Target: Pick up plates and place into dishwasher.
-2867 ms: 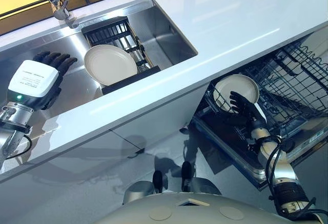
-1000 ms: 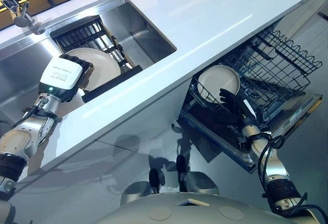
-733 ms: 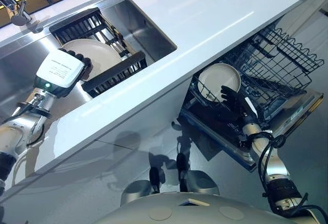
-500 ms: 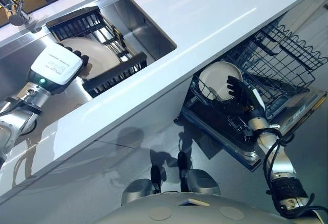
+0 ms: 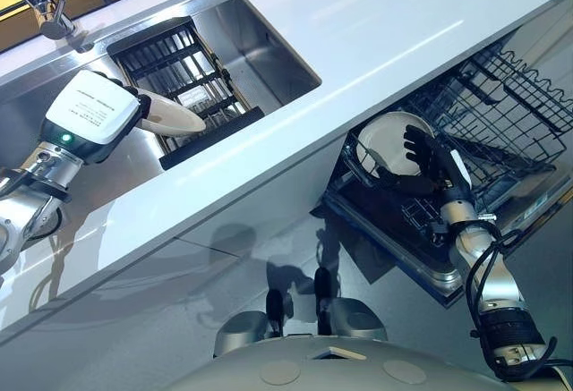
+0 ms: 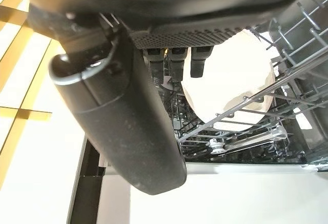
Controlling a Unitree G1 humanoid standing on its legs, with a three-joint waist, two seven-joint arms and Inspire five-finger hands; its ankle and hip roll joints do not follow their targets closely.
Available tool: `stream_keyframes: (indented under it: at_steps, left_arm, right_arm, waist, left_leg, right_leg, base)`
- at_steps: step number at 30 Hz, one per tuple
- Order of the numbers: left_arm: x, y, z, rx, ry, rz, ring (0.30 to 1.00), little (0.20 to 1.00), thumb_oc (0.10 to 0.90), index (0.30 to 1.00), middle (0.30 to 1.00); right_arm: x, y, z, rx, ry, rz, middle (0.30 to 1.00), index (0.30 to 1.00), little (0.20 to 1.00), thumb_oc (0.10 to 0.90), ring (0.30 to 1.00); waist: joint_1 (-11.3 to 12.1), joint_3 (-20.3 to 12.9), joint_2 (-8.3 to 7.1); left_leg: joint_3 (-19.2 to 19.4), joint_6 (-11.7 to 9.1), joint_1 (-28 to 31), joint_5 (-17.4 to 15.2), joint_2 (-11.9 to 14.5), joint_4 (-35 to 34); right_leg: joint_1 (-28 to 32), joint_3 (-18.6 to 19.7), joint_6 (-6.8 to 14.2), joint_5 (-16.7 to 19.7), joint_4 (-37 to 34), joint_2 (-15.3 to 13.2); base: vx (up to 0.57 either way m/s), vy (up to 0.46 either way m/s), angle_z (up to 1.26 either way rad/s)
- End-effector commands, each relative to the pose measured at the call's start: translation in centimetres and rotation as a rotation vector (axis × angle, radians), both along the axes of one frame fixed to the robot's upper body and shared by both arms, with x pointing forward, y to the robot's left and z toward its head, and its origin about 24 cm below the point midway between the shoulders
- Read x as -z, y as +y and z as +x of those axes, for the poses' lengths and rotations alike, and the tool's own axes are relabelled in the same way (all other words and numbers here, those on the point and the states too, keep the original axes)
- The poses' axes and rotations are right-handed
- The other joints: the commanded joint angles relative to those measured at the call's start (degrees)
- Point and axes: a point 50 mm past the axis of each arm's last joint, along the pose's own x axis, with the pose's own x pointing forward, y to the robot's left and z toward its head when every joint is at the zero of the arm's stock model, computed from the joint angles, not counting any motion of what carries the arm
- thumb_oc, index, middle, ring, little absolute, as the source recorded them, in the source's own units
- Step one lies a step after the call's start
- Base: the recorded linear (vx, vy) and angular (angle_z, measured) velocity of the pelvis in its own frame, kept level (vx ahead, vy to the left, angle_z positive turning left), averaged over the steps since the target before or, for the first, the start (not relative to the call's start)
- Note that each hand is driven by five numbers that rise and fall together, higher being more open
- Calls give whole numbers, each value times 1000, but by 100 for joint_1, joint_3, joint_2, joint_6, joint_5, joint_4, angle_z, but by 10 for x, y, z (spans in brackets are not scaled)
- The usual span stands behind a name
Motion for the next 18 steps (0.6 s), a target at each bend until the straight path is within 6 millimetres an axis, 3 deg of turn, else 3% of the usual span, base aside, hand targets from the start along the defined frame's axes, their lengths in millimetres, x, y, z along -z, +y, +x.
stream_keyframes:
  at_steps: [1,4,9,16,18]
  left_arm:
    - [-38,13,7,-38,-146,-30,316,219,119,316,316]
    - [-37,14,9,-19,-159,-38,300,200,100,300,300]
    - [-60,16,6,25,-330,-177,300,200,100,300,300]
    - [-81,18,-11,106,-592,-396,300,200,100,300,300]
    - [-88,17,-18,134,-683,-442,300,200,100,300,300]
  right_arm:
    - [-61,-7,15,-34,-269,-73,900,900,900,800,900]
    - [-66,-9,16,-31,-287,-88,900,900,900,800,900]
    - [-87,-12,16,38,-422,-133,900,900,900,800,900]
    - [-119,-17,7,215,-652,-257,900,900,900,800,900]
    - [-131,-28,2,330,-723,-333,900,900,900,800,900]
  waist:
    - [-13,-467,69]
    - [-36,-468,36]
    - [-48,-476,21]
    - [-35,-577,15]
    - [-53,-622,9]
  left_leg:
    - [-58,136,-258,-221,-280,7]
    - [-54,137,-261,-225,-272,7]
    - [-21,136,-254,-234,-248,7]
    - [-10,119,-269,-234,-233,7]
    - [-15,109,-249,-257,-222,7]
  right_leg:
    - [227,-292,460,-1061,666,36]
    - [237,-258,451,-1030,615,56]
    - [262,-200,426,-1005,547,86]
    - [259,-101,380,-1061,554,133]
    - [269,-58,359,-1117,585,154]
  base:
    - [0,0,0]
    - [0,0,0]
    - [-8,-2,-1]
    - [-12,-3,-1]
    - [0,0,0]
